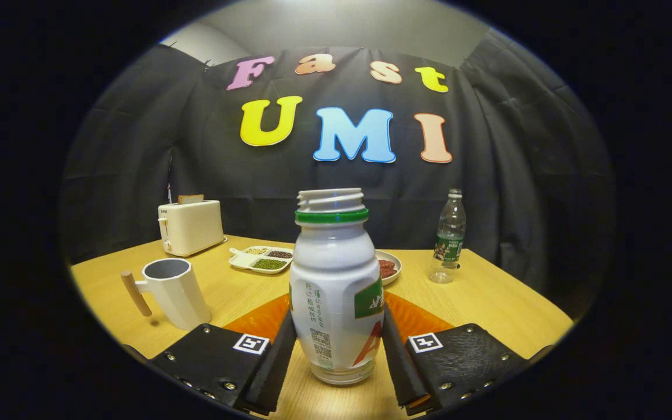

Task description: Take the bottle from table, then pour the juice into the cup, finally place the bottle on the coaster

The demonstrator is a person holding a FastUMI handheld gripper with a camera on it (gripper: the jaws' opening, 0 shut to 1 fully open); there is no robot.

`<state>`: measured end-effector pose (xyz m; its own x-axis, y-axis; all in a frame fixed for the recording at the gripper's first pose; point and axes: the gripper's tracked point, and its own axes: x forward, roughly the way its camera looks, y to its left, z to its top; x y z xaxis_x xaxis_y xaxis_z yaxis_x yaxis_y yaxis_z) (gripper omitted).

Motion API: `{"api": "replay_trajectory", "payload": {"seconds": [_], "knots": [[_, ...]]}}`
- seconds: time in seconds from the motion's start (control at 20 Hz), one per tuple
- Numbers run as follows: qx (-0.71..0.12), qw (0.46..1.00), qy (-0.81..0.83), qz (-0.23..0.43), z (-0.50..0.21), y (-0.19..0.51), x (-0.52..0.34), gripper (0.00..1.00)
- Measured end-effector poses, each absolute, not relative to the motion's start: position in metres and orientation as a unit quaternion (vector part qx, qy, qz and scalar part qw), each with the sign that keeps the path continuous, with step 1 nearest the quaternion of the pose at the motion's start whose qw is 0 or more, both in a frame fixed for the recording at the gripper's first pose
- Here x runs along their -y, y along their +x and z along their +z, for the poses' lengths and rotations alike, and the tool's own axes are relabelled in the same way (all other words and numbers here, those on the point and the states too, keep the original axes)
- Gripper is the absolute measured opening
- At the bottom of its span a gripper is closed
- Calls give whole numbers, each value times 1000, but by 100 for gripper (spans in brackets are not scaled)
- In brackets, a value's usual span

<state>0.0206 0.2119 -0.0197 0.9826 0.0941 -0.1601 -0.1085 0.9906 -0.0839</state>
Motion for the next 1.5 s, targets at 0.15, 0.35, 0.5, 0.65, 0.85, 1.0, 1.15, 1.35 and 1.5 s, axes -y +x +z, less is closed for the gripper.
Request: {"api": "replay_trajectory", "payload": {"seconds": [0.15,0.35,0.5,0.65,0.85,1.0,1.15,1.35,1.5], "knots": [[-71,991,-98,60,-8,27,-219,72],[-68,980,-165,89,-3,33,-242,72],[-71,971,-201,105,-2,39,-258,72],[-64,960,-247,116,1,43,-270,72],[-66,946,-291,127,0,48,-279,72],[-74,934,-321,136,-5,51,-286,72],[-74,919,-358,145,-9,52,-296,72],[-75,903,-393,158,-14,52,-308,72],[-73,888,-424,160,-16,52,-316,72]]}}
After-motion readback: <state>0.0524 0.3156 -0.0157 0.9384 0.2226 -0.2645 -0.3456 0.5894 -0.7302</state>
